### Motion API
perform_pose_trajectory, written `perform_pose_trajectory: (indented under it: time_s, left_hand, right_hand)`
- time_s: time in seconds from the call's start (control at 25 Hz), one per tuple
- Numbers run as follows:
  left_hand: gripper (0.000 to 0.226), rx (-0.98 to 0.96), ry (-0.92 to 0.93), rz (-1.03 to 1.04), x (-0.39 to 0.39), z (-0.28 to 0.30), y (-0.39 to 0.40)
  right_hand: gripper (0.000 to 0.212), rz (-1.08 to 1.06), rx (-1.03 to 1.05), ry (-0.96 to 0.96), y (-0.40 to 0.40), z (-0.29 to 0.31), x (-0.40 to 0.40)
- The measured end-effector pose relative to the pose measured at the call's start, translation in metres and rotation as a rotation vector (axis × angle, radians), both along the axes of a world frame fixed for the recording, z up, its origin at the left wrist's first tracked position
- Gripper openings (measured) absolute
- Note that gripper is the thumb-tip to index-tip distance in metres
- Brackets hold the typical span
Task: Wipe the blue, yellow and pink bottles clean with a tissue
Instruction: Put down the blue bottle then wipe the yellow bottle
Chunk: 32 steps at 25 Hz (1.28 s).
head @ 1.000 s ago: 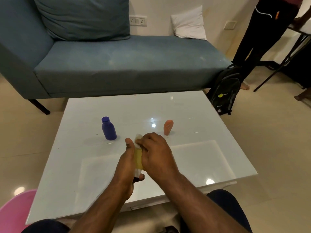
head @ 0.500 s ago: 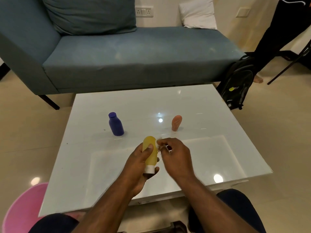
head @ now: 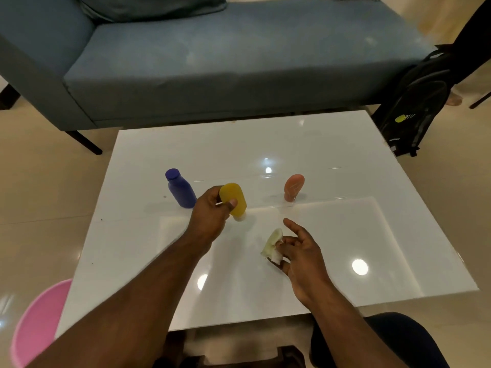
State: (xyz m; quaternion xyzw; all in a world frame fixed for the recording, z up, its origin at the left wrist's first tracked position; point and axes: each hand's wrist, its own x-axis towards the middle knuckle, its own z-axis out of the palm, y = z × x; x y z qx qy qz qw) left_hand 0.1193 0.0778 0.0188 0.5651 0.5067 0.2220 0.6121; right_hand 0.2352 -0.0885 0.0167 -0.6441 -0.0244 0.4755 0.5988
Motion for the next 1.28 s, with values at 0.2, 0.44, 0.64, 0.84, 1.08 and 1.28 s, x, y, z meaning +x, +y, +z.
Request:
perform_pose_trajectory:
  time_s: [0.2,0.44,0.64,0.84,1.08,1.28]
  left_hand:
    - [0.03,0.111,0.076,-0.046,0.023,-0.017,0.038]
    - [0.032,0.202,0.14,-0.087,0.037,-0.03,0.054]
    - [0.032,0.214,0.168,-0.132,0.04,-0.036,0.058]
    - [0.033,0.223,0.189,-0.139,0.04,-0.041,0.059]
    - [0.033,0.247,0.199,-0.162,0.042,-0.043,0.058]
    - [0.036,0.268,0.221,-0.188,0.041,-0.046,0.06]
  right_hand:
    - [0.05,0.034,0.087,0.132,0.009,-0.012,0.007]
    - [0.032,0.067,0.074,0.147,0.009,-0.021,0.011]
    - [0.026,0.077,0.034,0.058,0.008,-0.025,0.012]
    - [0.011,0.137,-0.029,-0.203,0.006,-0.027,0.011]
    - [0.016,0.195,-0.081,-0.381,0.005,-0.031,0.011]
    - [0.011,0.23,-0.068,-0.385,0.004,-0.034,0.011]
